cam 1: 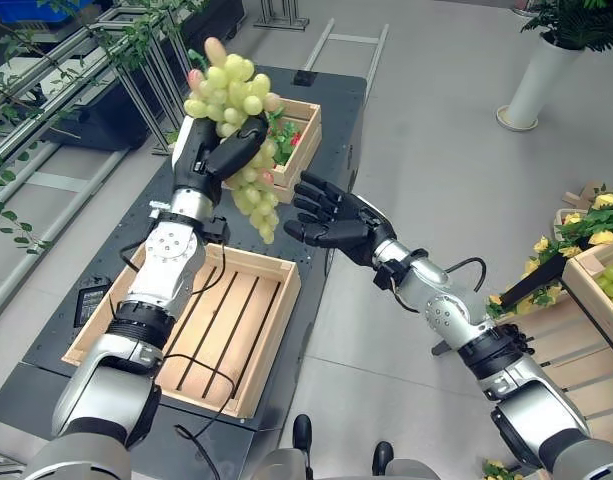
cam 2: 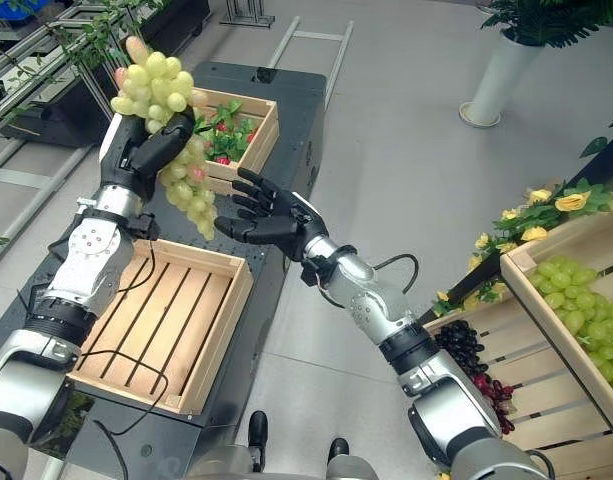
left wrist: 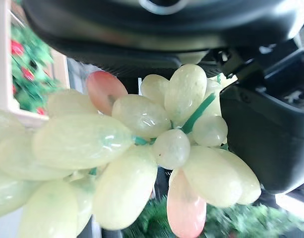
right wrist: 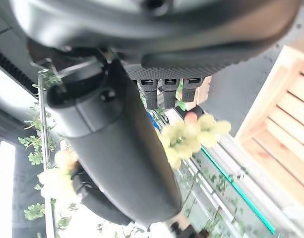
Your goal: Pick up the fruits from the basket on one side to the basket on the other side
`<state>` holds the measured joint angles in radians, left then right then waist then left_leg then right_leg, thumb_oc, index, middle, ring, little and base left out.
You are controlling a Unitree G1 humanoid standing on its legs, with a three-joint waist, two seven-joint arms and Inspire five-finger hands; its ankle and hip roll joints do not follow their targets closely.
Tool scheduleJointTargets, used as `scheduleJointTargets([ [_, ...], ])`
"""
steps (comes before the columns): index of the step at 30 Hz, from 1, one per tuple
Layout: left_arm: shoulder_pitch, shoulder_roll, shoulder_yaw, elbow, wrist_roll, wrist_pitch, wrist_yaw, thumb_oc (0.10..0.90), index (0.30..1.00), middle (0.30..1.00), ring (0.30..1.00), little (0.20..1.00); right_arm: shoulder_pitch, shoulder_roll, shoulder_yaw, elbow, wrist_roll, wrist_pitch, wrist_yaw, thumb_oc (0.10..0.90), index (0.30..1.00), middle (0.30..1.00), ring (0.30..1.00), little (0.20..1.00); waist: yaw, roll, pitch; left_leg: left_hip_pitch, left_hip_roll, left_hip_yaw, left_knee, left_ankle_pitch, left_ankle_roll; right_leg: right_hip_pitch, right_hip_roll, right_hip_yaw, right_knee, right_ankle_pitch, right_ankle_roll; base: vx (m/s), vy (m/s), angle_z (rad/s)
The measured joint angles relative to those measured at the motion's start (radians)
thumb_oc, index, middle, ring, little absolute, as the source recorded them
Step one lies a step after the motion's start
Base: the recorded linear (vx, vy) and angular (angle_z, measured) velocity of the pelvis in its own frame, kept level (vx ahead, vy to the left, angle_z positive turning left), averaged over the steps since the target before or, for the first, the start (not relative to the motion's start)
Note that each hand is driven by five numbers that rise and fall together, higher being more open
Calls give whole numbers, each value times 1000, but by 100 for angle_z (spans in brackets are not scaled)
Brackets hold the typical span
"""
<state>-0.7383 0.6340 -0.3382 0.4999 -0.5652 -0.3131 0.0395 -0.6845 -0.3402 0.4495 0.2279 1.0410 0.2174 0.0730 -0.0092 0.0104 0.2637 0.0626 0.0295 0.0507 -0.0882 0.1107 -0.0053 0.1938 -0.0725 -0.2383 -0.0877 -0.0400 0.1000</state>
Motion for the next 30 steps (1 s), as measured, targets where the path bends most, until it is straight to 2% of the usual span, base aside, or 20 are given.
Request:
scheduleJointTargets([
  [8, -13, -29, -16, -17, 2, 0, -55, 400, 300, 300, 300, 300, -36, -7, 0, 0, 28, 1, 0, 800, 900, 900, 900, 900, -6, -13, -8, 2, 1, 7, 0, 0, 0, -3, 0, 7, 0, 0, 0, 6, -3, -2],
  [18, -96, 9, -129, -9, 23, 3, -192, 400, 300, 300, 300, 300, -42, -27, -1, 6, 29, 1, -8, 800, 900, 900, 900, 900, -7, -15, -9, 6, 2, 15, 0, 0, 0, -3, -3, 15, 0, 4, -1, 0, 0, -1],
  [24, -106, 9, -137, -9, 32, 3, -247, 400, 300, 300, 300, 300, -46, -25, 0, 13, 33, 1, -16, 800, 900, 900, 900, 900, -16, -14, -9, 11, 3, 20, 0, 0, 0, -1, -3, 18, 0, 5, -1, -1, -2, -1],
  [30, -144, 25, -192, -7, 41, 3, -307, 400, 300, 300, 300, 300, -48, -23, 0, 41, 76, 1, -17, 800, 900, 900, 900, 900, -15, -14, -9, 12, 3, 22, 0, 0, 0, -1, -3, 19, 0, 6, -1, 0, 0, 0],
])
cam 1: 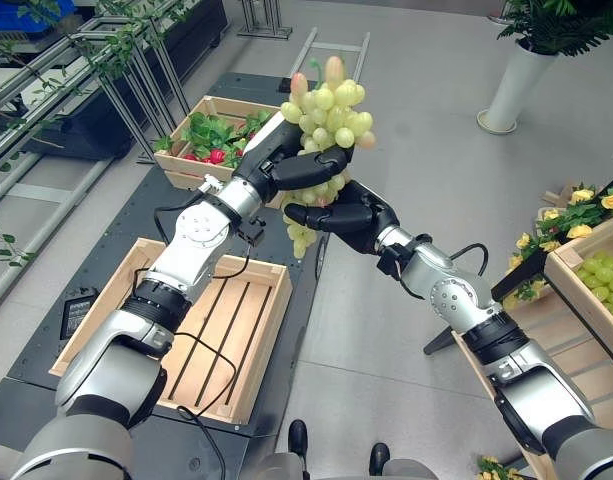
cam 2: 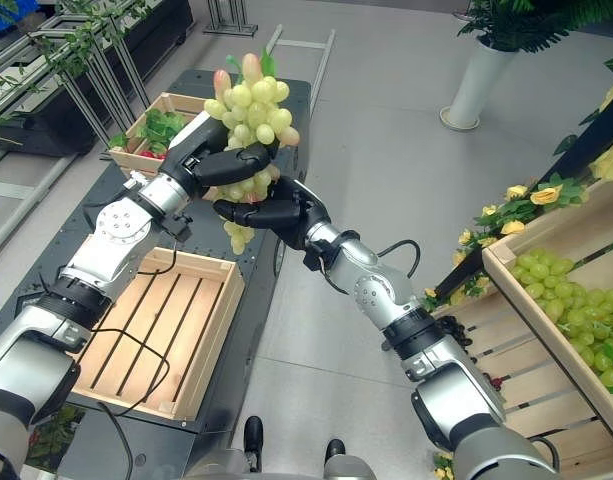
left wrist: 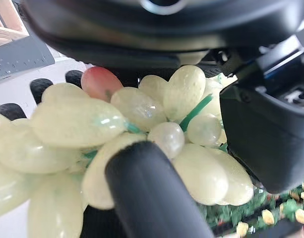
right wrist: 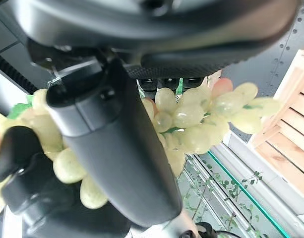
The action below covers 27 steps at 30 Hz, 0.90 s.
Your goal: Pick up the fruits from the basket on one side to the basket on the other side
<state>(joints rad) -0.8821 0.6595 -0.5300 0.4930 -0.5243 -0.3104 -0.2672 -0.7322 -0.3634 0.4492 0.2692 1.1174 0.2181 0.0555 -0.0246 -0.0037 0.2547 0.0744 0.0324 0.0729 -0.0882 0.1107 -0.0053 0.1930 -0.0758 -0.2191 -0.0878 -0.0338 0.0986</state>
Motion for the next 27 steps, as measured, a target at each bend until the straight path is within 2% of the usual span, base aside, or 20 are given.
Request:
scheduleJointTargets([
  [5, -33, 13, -14, 0, -1, 0, -48, 400, 300, 300, 300, 300, -3, 11, 0, 5, 40, -8, 0, 800, 900, 900, 900, 900, 0, 0, 0, 2, 0, 4, 0, 0, 0, 0, 0, 5, 0, 0, 0, 0, 0, -1],
  [6, -37, 13, -14, 0, -1, 0, -50, 400, 300, 300, 300, 300, -3, 17, 0, 7, 40, -13, 0, 518, 476, 476, 476, 476, 1, 0, 0, 4, 0, 7, 0, 0, 0, 0, 0, 10, 0, 1, 0, -1, -3, -8],
  [7, -39, 12, -14, 0, -2, 0, -53, 400, 300, 300, 300, 300, -3, 22, 0, 8, 40, -17, 0, 400, 300, 300, 300, 300, 3, 0, 0, 5, 0, 10, 0, 0, 0, 0, 0, 14, 0, 1, 0, -2, -6, -7],
  [14, -47, -7, -13, -1, -2, -7, -45, 400, 300, 300, 300, 300, -5, 33, 20, 20, 40, -31, -15, 400, 300, 300, 300, 300, 3, 2, -1, 9, 0, 10, 0, 0, 0, 3, 0, 16, 0, 3, 1, -1, -1, -1],
  [19, -47, -43, -16, -1, -1, -11, -23, 400, 300, 300, 300, 300, -12, 58, 28, 59, 41, -48, -37, 400, 300, 300, 300, 300, 11, 18, -13, 9, 0, 10, 0, 0, 0, 4, 0, 16, 0, 3, 1, 0, 0, 0],
  [25, -47, -63, -15, 0, 1, -26, -14, 400, 300, 300, 300, 300, -12, 62, 28, 72, 41, -70, -38, 400, 300, 300, 300, 300, 12, 18, -13, 10, 0, 10, 0, 0, 0, 4, 0, 16, 0, 3, 1, 0, 0, 0],
  [26, -47, -63, -15, -1, 1, -26, -14, 612, 618, 618, 618, 618, -12, 61, 28, 73, 41, -71, -38, 400, 300, 300, 300, 300, 11, 18, -13, 10, 0, 10, 0, 0, 0, 4, 0, 16, 0, 3, 1, 0, 0, 0],
  [27, -47, -66, -15, -2, 1, -26, -14, 800, 900, 900, 900, 900, -12, 61, 28, 73, 41, -71, -43, 400, 300, 300, 300, 300, 11, 18, -14, 10, 0, 10, 0, 0, 0, 4, 0, 16, 0, 3, 1, 0, 0, 0],
])
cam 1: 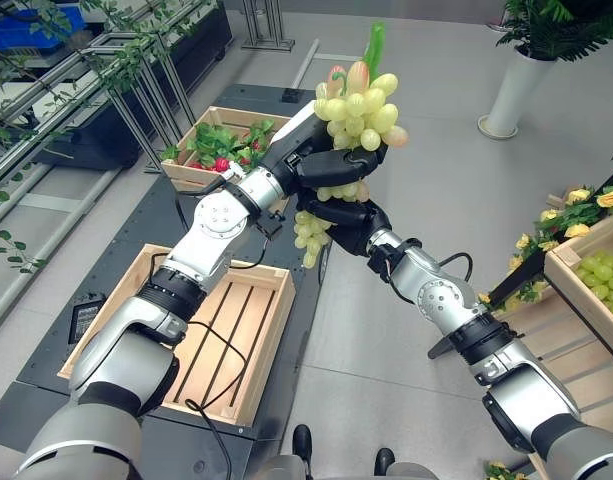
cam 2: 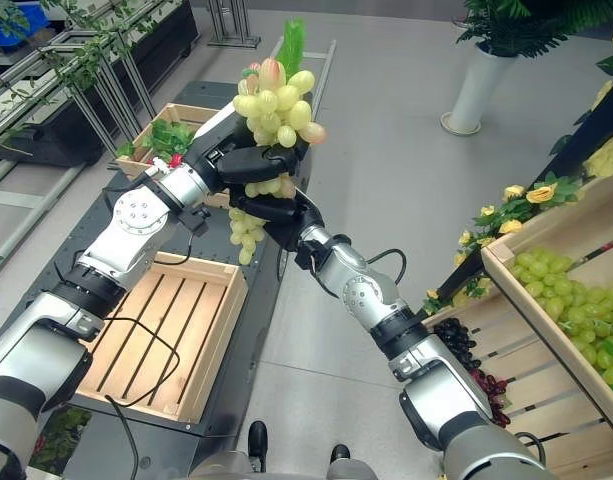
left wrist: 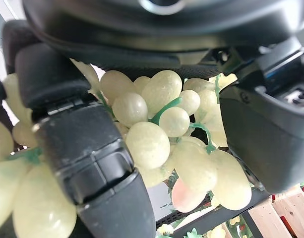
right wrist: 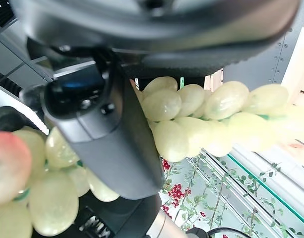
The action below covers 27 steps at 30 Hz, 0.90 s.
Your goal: Pick up the fruits from the basket on one side to the basket on the other side
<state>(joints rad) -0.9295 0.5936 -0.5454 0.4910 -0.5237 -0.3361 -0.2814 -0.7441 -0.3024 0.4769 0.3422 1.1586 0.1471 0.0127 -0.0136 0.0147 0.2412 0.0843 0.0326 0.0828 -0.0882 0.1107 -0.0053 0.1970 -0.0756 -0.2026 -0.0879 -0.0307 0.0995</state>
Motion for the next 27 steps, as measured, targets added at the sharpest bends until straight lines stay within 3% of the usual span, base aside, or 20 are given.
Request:
scheduleJointTargets([
  [19, -4, -22, 1, 2, 52, -1, 3, 800, 900, 900, 900, 900, -7, -7, 1, 15, 32, -2, -30, 400, 300, 300, 300, 300, 1, 0, 0, 0, 0, 2, 0, 0, 0, -2, 1, 3, 0, 0, 0, 0, 0, 0],
  [27, -4, -8, 2, 19, 118, -50, 25, 800, 900, 900, 900, 900, -9, -3, 1, 15, 37, -2, -30, 400, 300, 300, 300, 300, -1, 0, 0, -2, 0, 6, 0, 0, 0, -8, 1, 8, 0, 0, 0, 0, 0, 0],
])
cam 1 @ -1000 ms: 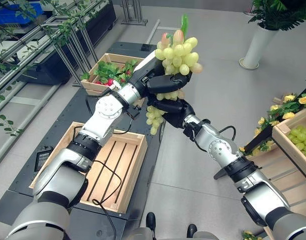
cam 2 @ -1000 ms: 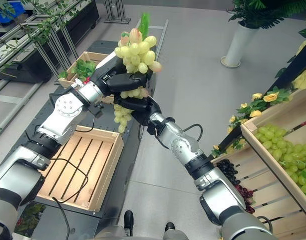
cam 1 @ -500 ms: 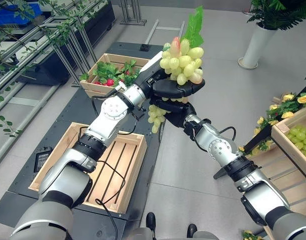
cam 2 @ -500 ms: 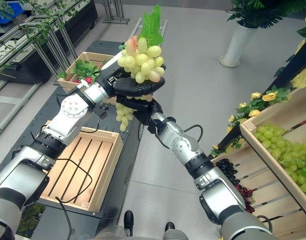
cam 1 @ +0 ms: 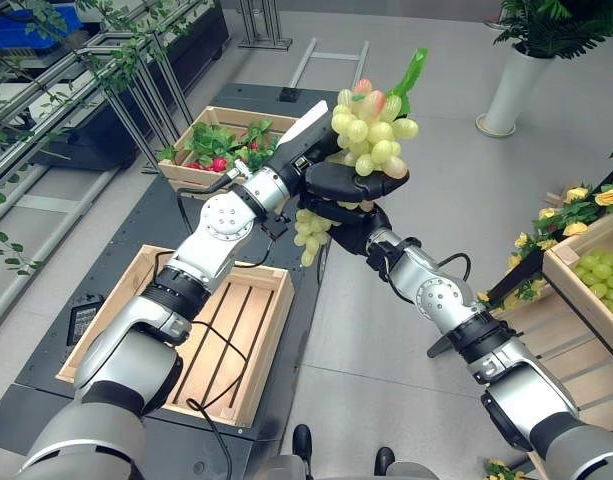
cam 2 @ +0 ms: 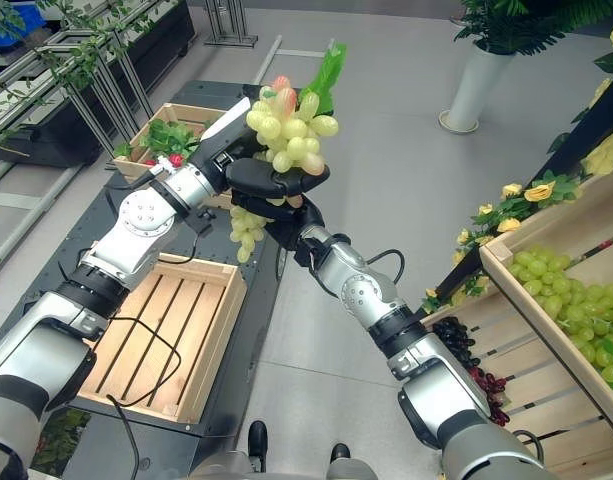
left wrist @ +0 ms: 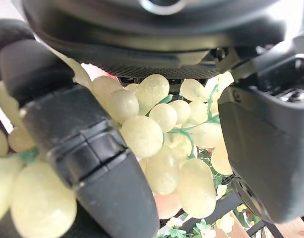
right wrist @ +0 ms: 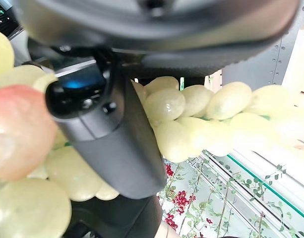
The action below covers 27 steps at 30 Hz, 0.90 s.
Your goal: Pick up the fruits from the basket on one side to the basket on the other side
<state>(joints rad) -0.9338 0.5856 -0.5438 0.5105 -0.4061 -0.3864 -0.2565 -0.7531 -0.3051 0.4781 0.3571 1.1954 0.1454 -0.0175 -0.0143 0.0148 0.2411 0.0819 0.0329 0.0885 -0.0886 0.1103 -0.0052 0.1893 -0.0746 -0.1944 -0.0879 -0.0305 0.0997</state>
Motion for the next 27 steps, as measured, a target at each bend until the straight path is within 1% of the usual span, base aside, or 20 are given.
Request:
scheduleJointTargets([
  [2, 0, 6, 1, 1, 0, -3, 4, 800, 900, 900, 900, 900, 0, -2, 0, 0, -1, 0, 0, 400, 300, 300, 300, 300, -1, 0, 0, -1, 0, 1, 0, 0, 0, -1, 0, 1, 0, 0, 0, 0, 0, 0],
  [4, 0, 28, 4, 9, 0, -1, 16, 800, 900, 900, 900, 900, 0, -7, -3, 0, 0, 0, 0, 400, 300, 300, 300, 300, -5, 0, 0, -2, 0, 2, 0, 0, 0, -4, 0, 2, 0, 1, 0, -6, 7, -2],
  [5, 0, 56, 13, 34, 0, 2, 18, 800, 900, 900, 900, 900, 0, -18, -6, -6, 0, 0, 0, 400, 300, 300, 300, 300, -9, 0, 0, -2, 2, 1, 0, 0, 0, -5, 0, 5, 0, 1, 0, -10, 11, -6],
  [7, 5, 91, 40, 75, -3, 14, 19, 800, 900, 900, 900, 900, 0, -50, -14, -10, 0, 0, 1, 400, 300, 300, 300, 300, -15, 0, 0, -2, 2, 2, 0, 0, 0, -7, 0, 9, 0, 3, 0, -9, 11, -7],
  [9, 18, 136, 87, 100, -38, 34, 30, 800, 900, 900, 900, 900, 0, -90, -48, -9, -2, 0, 0, 400, 300, 300, 300, 300, -18, 0, 0, -5, 3, 3, 0, 0, 0, -14, -1, 18, 0, 7, 1, -8, 17, -10],
  [12, 38, 162, 148, 101, -43, 35, 47, 800, 900, 900, 900, 900, 2, -126, -104, -8, -6, 0, 1, 400, 300, 300, 300, 300, -18, 0, 0, -5, 2, 3, -1, 0, 0, -17, -1, 22, 0, 10, 3, -9, 14, -5],
  [16, 38, 181, 160, 101, -42, 34, 48, 800, 900, 900, 900, 900, 6, -132, -144, -8, -5, 0, 1, 400, 300, 300, 300, 300, -22, -1, -1, -4, 2, 3, -1, 0, 0, -19, 0, 27, 0, 14, 3, -9, -2, -5],
  [20, 39, 183, 160, 101, -45, 34, 26, 800, 900, 900, 900, 900, 21, -132, -145, -5, -5, 0, 1, 400, 300, 300, 300, 300, -22, -1, -1, -3, 2, 4, -1, 0, 0, -26, 2, 45, 0, 20, 2, -9, -1, -10],
  [24, 53, 184, 161, 101, -122, 34, 15, 800, 900, 900, 900, 900, 38, -133, -145, -4, -8, 0, 1, 400, 300, 300, 300, 300, -26, -2, -1, -3, 3, 11, -1, 0, 0, -31, 2, 52, 0, 24, 2, -6, 8, -8],
  [27, 76, 182, 164, 101, -122, 34, 15, 800, 900, 900, 900, 900, 48, -134, -145, -5, -12, 0, 1, 400, 300, 300, 300, 300, -28, -3, -2, -3, 4, 19, -1, 0, 0, -34, 2, 55, 0, 25, 2, -6, 8, -8],
])
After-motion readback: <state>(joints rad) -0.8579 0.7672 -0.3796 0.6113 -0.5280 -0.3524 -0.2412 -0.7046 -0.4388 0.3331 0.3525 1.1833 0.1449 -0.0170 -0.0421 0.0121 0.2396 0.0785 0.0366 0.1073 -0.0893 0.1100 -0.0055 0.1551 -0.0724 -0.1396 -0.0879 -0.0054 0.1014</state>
